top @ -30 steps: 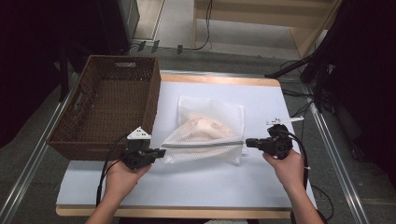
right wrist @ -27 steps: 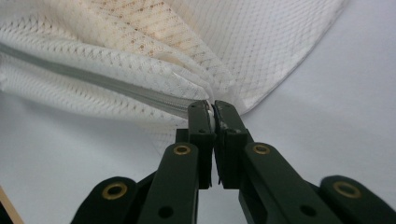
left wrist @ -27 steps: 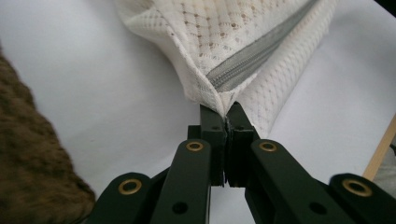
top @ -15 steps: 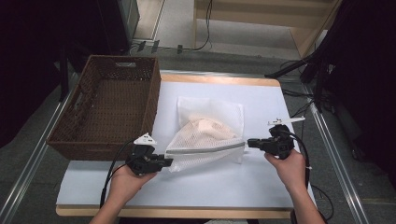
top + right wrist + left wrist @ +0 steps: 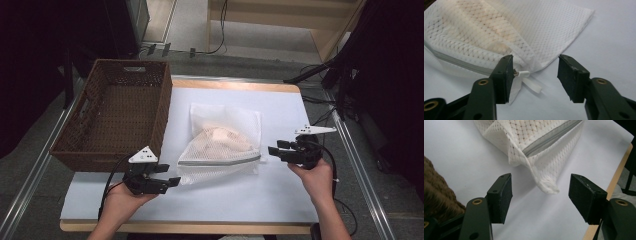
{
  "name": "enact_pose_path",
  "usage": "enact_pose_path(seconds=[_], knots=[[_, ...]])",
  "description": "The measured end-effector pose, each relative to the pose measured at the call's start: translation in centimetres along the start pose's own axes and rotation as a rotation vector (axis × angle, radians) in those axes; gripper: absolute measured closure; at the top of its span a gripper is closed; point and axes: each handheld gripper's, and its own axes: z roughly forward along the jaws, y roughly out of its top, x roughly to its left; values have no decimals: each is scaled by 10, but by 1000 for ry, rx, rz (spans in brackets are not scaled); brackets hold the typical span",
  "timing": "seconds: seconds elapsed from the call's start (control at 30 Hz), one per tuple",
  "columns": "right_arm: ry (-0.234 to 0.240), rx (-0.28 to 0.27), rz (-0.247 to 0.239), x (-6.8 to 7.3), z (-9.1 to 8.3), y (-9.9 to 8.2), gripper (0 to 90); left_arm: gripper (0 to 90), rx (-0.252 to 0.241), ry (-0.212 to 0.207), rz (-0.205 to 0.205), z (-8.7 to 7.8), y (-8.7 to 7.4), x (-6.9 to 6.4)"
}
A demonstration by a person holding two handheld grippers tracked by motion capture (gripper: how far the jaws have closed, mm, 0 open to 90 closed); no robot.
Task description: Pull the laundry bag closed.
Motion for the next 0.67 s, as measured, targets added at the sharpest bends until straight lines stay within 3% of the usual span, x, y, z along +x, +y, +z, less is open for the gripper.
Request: enact_pose_path(seconds=[0.2,0.37,0.67], knots=[[-23,-17,11,-7,4,-1,429,356,-7,2,7,-8,-7,-1],[-22,-11,42,-13,9,0,444,330,1,15,6,-7,-12,0],[-44,-7,68,-16,18,4,381,294,13,7,-9,-6,-16,0]])
